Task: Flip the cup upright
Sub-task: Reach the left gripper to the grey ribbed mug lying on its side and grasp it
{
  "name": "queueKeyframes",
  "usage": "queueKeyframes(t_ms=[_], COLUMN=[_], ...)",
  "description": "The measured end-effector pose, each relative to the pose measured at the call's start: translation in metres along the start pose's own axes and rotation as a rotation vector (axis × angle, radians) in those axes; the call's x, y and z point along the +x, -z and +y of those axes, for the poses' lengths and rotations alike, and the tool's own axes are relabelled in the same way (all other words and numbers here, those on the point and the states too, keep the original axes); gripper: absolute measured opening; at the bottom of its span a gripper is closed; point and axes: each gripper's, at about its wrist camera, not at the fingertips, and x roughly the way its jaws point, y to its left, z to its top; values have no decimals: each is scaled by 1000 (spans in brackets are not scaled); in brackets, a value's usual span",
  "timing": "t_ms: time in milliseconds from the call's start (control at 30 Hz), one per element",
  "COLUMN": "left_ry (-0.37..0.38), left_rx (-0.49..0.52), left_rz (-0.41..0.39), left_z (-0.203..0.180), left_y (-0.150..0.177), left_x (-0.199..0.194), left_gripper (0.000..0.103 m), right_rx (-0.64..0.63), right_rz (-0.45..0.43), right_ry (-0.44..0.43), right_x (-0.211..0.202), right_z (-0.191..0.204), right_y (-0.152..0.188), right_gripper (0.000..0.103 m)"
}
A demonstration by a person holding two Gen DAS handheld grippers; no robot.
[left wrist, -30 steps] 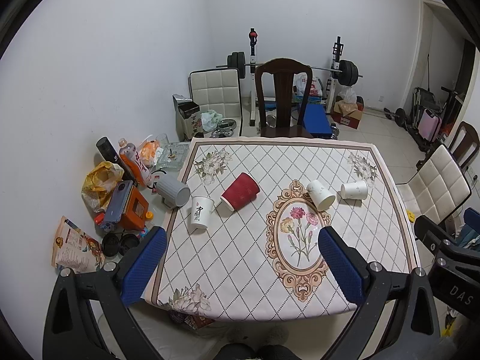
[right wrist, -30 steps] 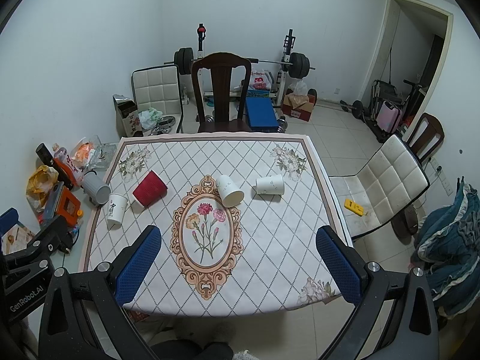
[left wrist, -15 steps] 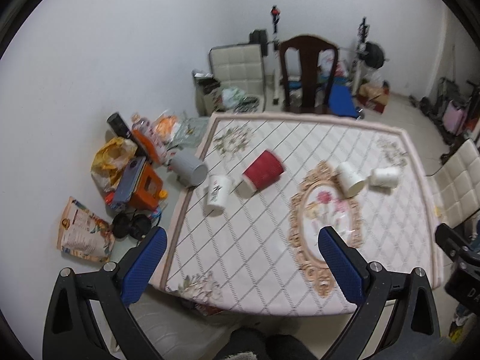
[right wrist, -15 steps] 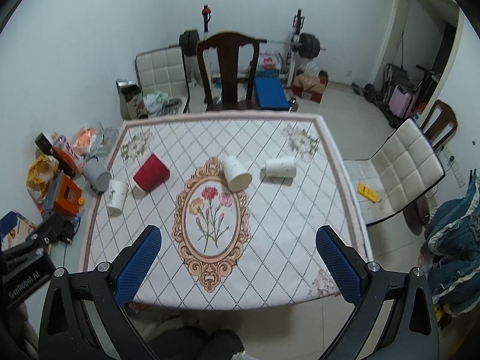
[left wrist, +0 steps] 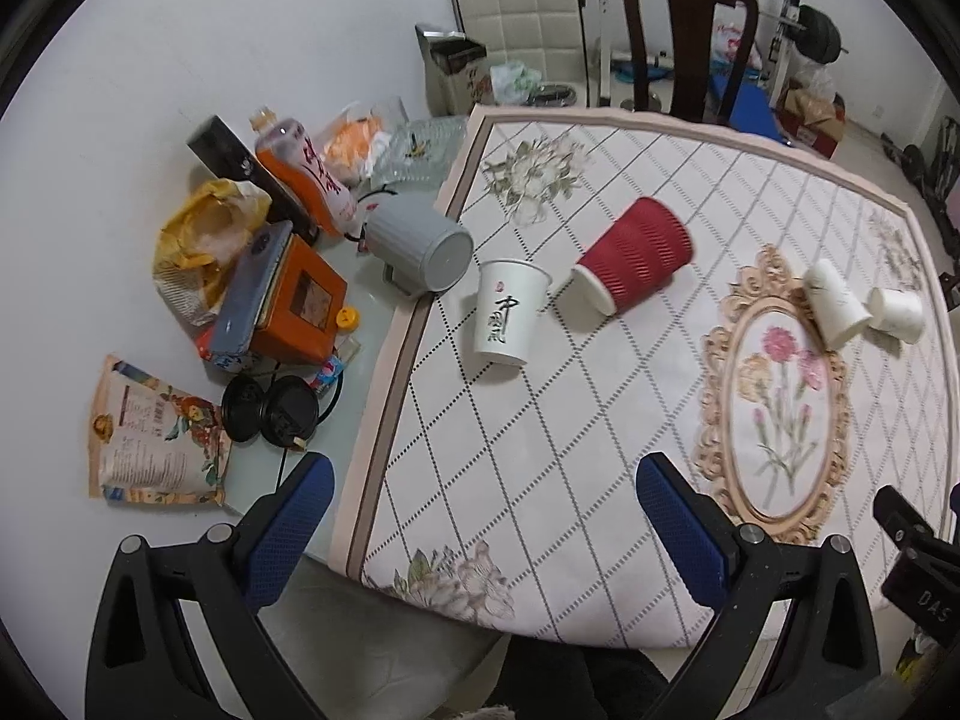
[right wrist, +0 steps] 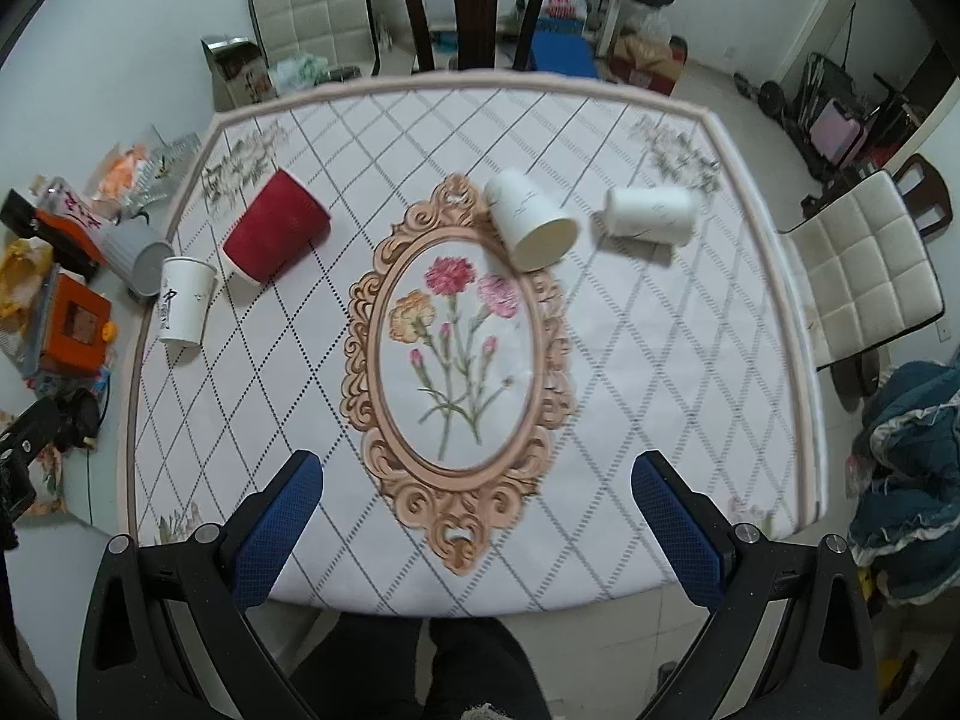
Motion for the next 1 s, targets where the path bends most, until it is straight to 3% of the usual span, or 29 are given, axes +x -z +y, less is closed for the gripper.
queueKeyframes(t_ms=[300, 700, 867, 1000], left_ry=[11, -11, 25, 120], left_rx=[-81, -226, -305, -406], left_rz=[75, 165, 214, 292], left_z=[35, 82, 96, 108], left_y=[-57, -135, -154, -159], left_x=[68, 173, 212, 250], left_gripper=[103, 103, 103, 103], right_rx=[-56, -3, 19, 28], right_rz=[112, 137, 147, 152], right_ry=[8, 66, 85, 105], right_x=[70, 153, 174, 185], right_z=[66, 123, 136, 141], right_y=[-39, -98, -114, -123], right_gripper=[103, 103, 103, 103])
